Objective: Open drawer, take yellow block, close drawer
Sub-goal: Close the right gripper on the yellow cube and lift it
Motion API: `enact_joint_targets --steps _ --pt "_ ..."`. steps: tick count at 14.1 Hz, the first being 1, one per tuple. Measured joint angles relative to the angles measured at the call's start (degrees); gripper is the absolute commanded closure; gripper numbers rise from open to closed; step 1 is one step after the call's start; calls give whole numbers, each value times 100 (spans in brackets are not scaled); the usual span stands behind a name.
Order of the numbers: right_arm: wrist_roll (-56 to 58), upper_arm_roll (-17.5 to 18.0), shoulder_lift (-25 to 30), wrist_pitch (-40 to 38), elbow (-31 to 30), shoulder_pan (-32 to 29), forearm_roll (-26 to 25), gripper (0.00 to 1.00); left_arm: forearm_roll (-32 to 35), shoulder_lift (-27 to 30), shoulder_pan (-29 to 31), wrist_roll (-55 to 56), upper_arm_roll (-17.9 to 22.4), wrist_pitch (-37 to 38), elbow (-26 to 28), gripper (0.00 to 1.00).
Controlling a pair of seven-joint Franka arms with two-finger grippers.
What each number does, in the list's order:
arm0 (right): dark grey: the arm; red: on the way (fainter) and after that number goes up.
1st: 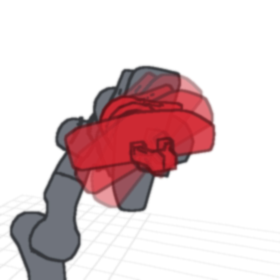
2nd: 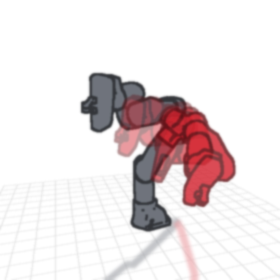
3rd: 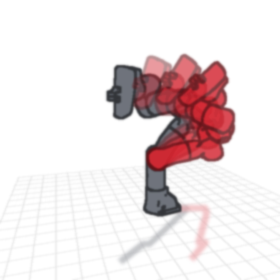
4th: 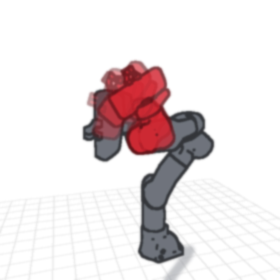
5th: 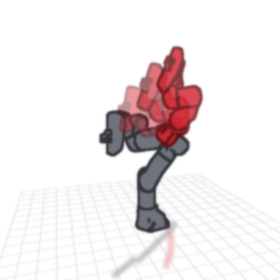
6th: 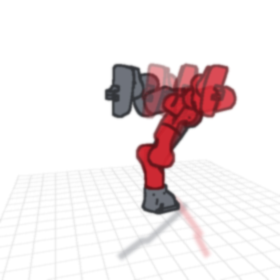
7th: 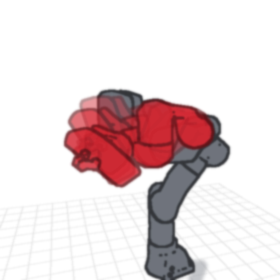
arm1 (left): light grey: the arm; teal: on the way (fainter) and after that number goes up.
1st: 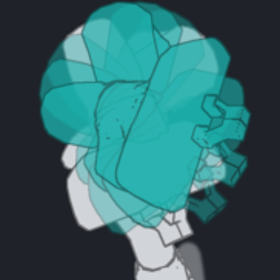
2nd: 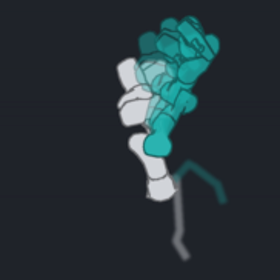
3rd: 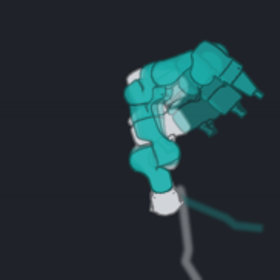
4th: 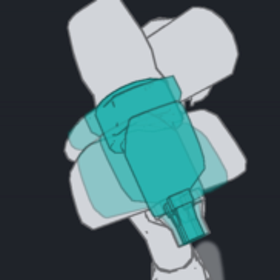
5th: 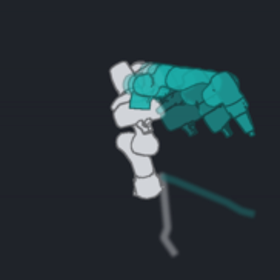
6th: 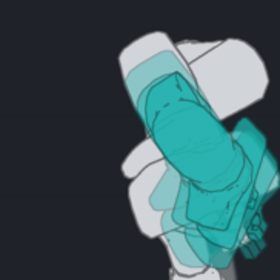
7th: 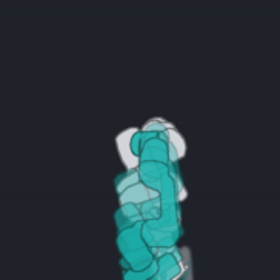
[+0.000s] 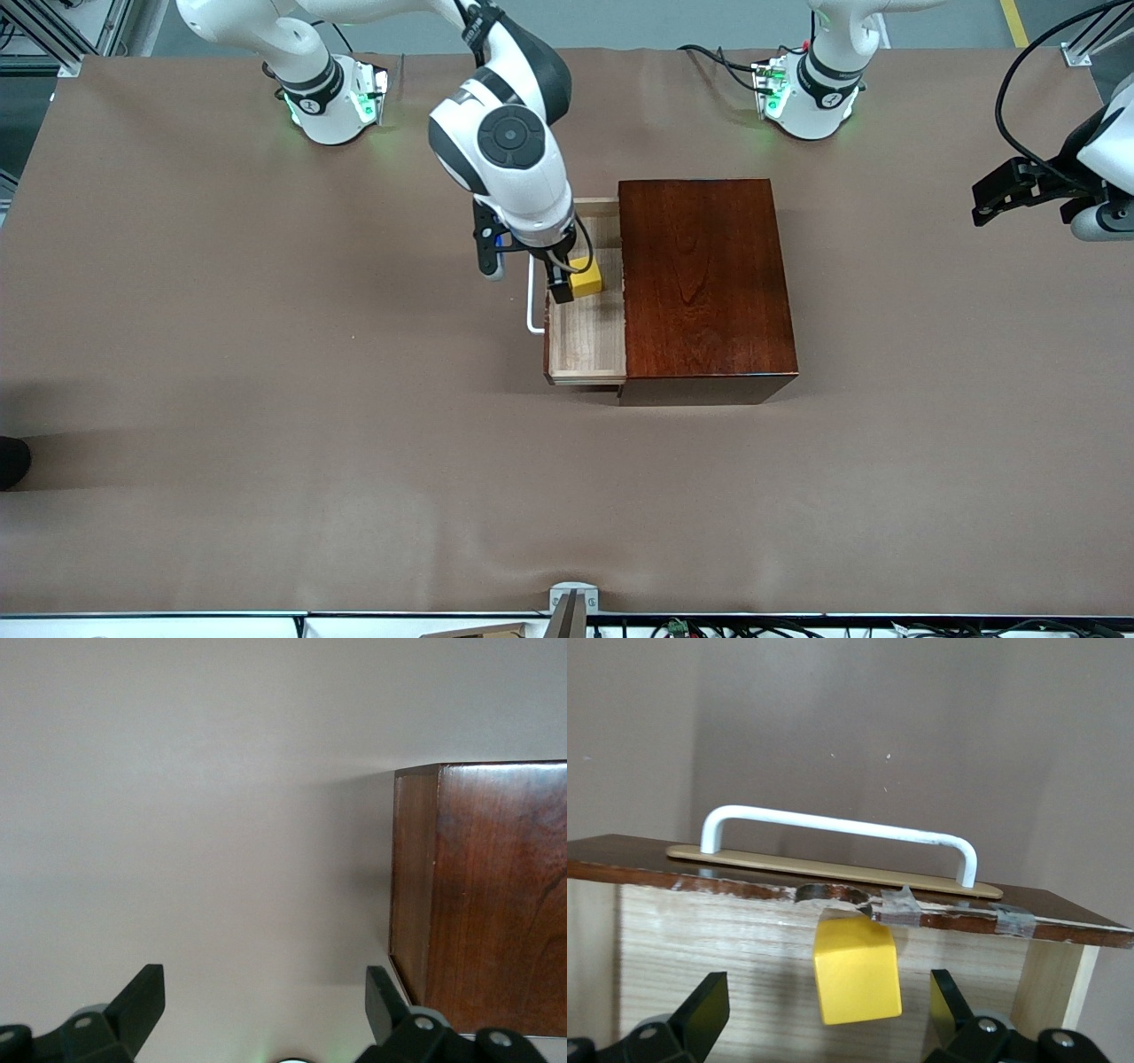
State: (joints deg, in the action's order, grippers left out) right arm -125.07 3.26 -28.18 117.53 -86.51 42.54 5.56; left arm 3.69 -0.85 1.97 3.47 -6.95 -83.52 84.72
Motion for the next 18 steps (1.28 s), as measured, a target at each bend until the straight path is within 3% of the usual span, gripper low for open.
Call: enact_joint_targets --steps 9,10,13,14,18 --pt "-250 -2 -466 485 6 283 -3 0 0 0 0 0 -18 -18 -2 0" --pt "-255 -2 -485 486 7 291 -7 15 0 0 0 0 -19 -18 -2 0" --pt "-256 -2 -579 485 7 315 -151 89 0 0 0 0 -22 -26 -3 0" --pt "-255 -2 -612 486 8 322 -179 100 0 0 0 0 -23 -27 -4 0" --pt "-255 -38 -631 483 135 324 -211 100 0 0 0 0 -25 -27 -6 0"
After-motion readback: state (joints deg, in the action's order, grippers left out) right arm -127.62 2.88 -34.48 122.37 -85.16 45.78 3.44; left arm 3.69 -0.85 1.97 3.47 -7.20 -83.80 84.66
